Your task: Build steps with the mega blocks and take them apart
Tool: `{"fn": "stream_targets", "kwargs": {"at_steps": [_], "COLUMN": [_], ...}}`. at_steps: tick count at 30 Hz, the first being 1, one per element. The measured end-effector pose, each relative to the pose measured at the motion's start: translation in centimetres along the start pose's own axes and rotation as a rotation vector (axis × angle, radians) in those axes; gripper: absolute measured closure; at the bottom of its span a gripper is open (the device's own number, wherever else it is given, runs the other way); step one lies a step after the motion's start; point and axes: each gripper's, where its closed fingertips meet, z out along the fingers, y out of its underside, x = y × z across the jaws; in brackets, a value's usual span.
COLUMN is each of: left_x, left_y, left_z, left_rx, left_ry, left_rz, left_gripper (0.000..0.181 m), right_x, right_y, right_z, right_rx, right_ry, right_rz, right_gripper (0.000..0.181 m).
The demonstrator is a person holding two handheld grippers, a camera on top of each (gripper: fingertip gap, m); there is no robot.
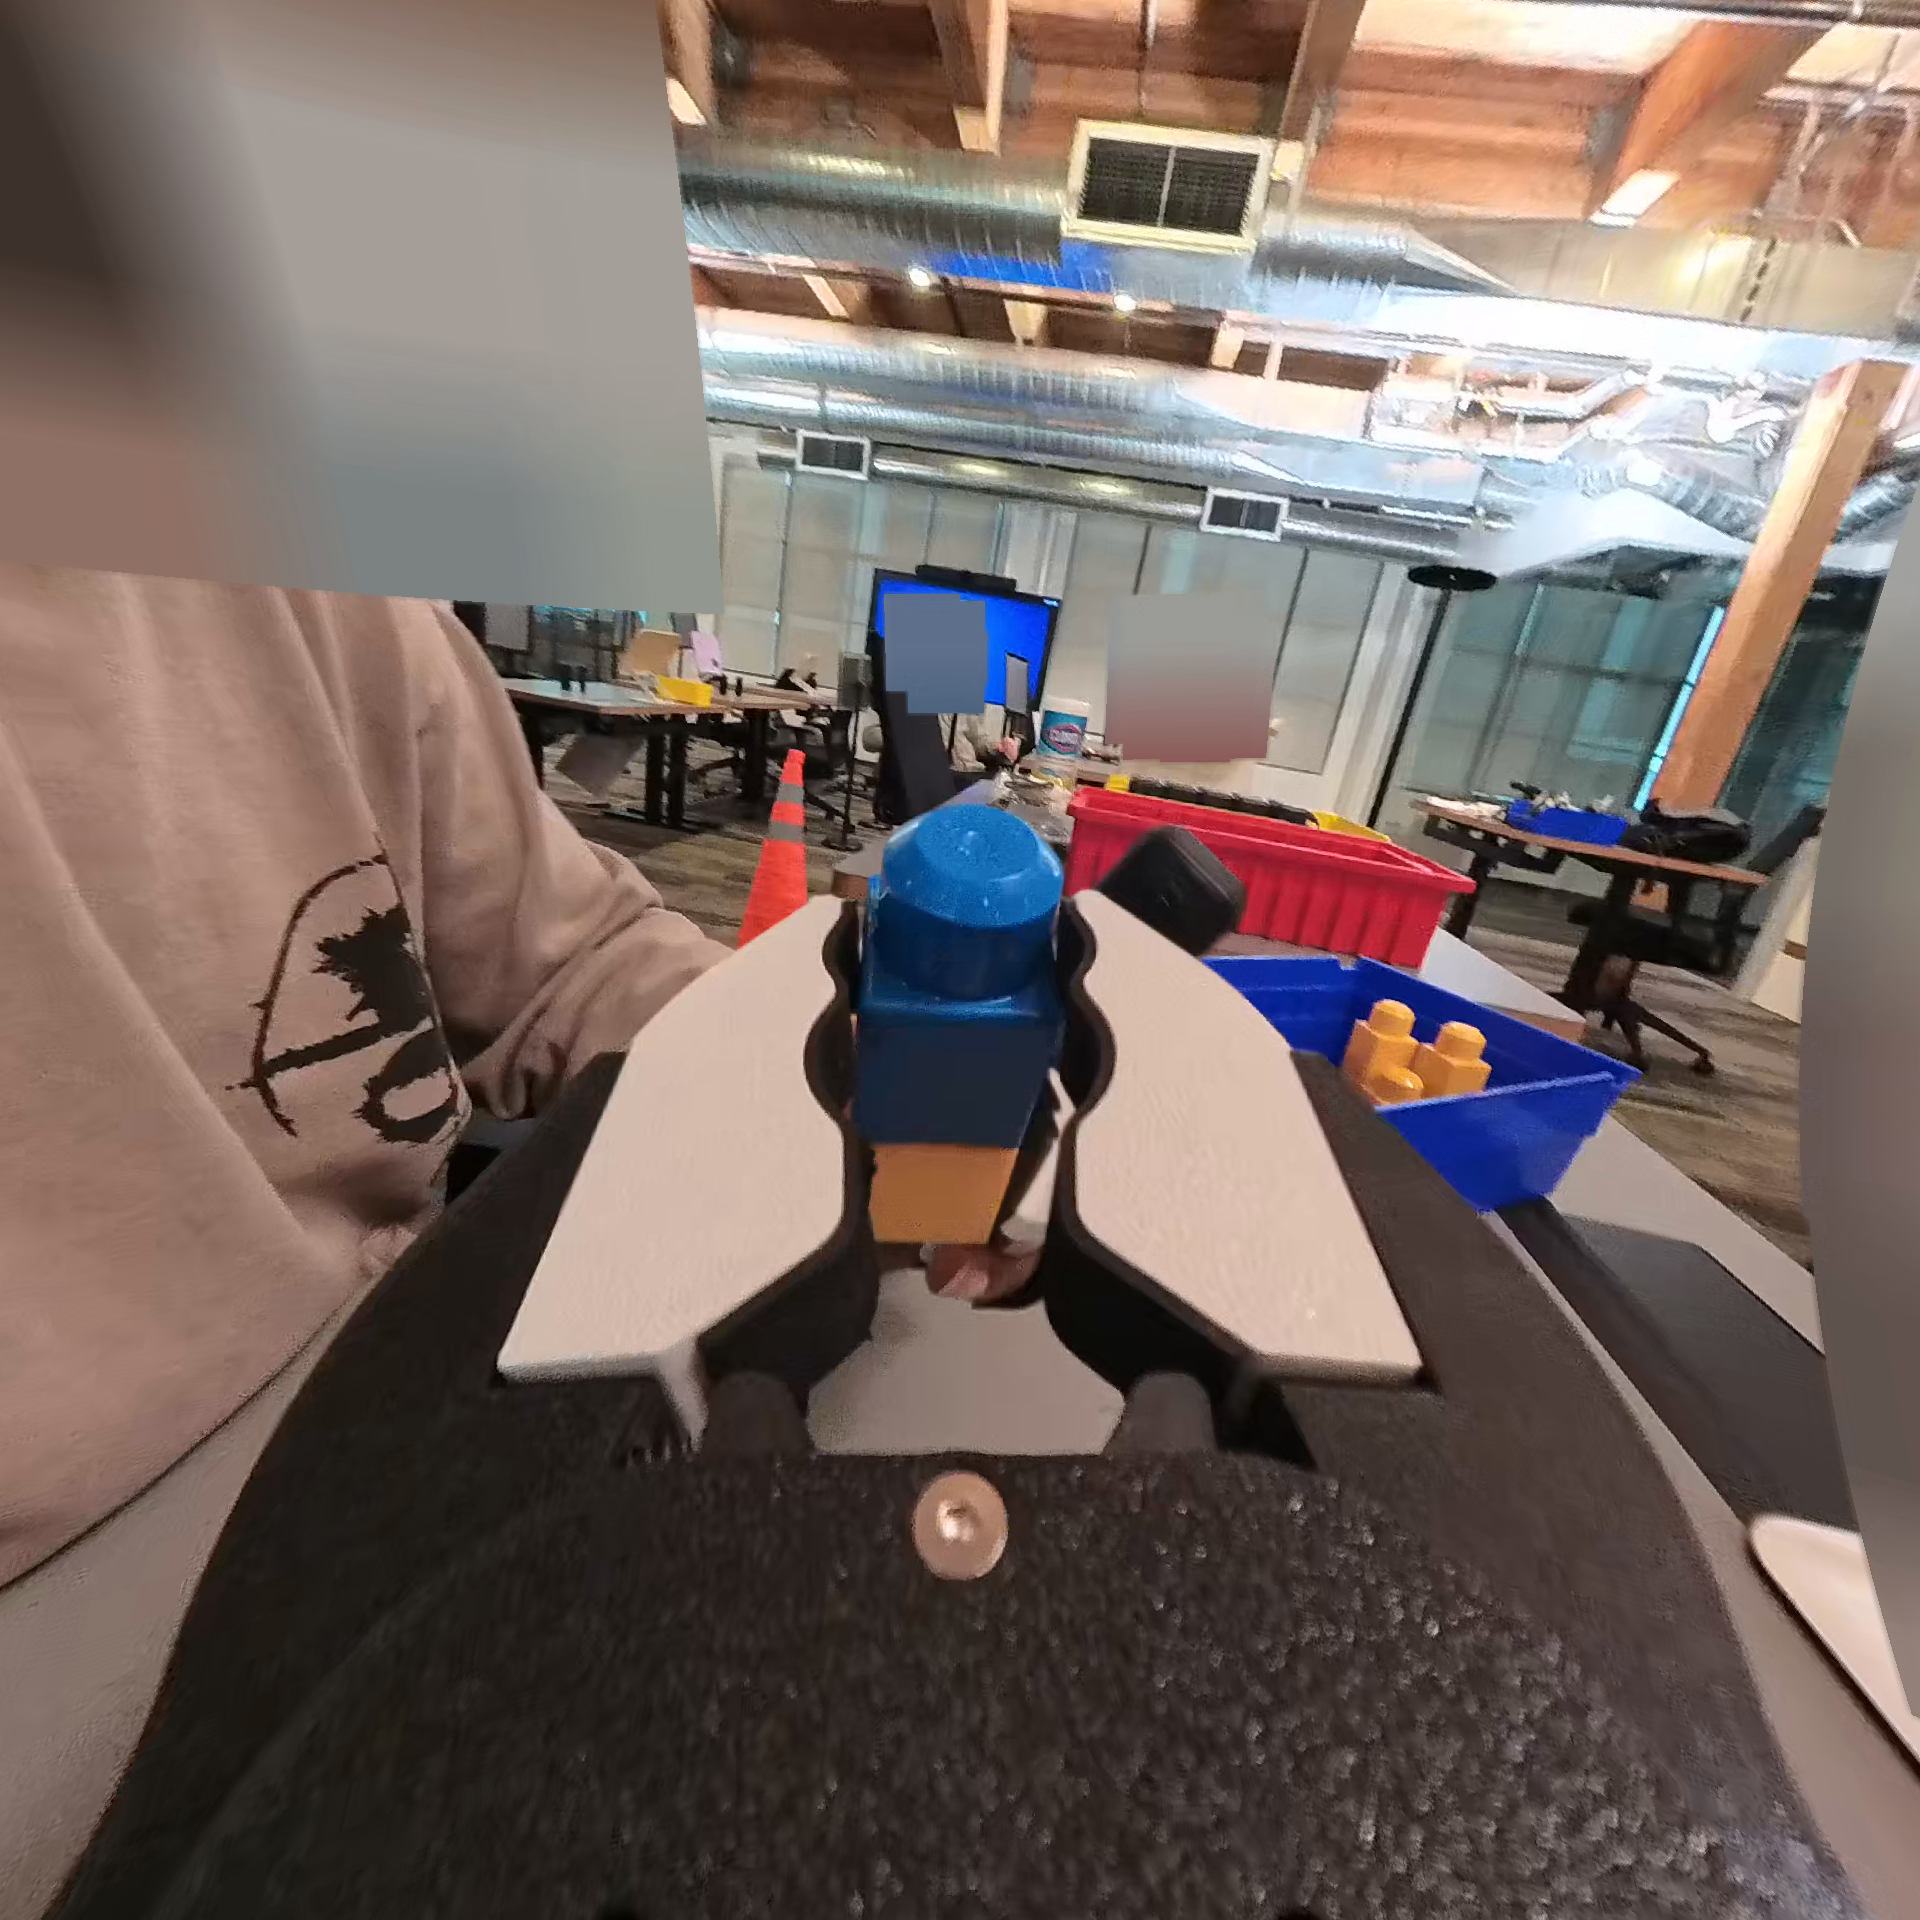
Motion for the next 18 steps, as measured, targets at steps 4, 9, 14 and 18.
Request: {"fn": "stream_targets", "kwargs": {"at_steps": [4, 9, 14, 18], "left_x": [-0.1, 0.5, 3.1, 4.1], "left_y": [0.1, 1.0, 2.2, 2.5], "left_z": [0.2, 0.5, 1.6, 1.5], "left_rx": [0.027, -0.005, -0.032, -0.054], "left_ry": [0.053, 0.098, 0.282, 0.331], "left_rz": [-0.083, -0.08, -0.131, -0.1], "left_gripper": [0.131, 0.13, 0.134, 0.139], "right_x": [-1.0, -1.5, -3.0, -3.8], "right_y": [-0.7, -1.1, -1.7, -1.7], "right_z": [0.4, 0.4, 0.9, 1.2], "right_rx": [0.016, 0.038, 0.086, 0.082], "right_ry": [-0.04, -0.066, -0.155, -0.205], "right_rz": [-0.008, -0.009, 0.026, 0.047], "right_gripper": [0.145, 0.145, 0.145, 0.145]}}
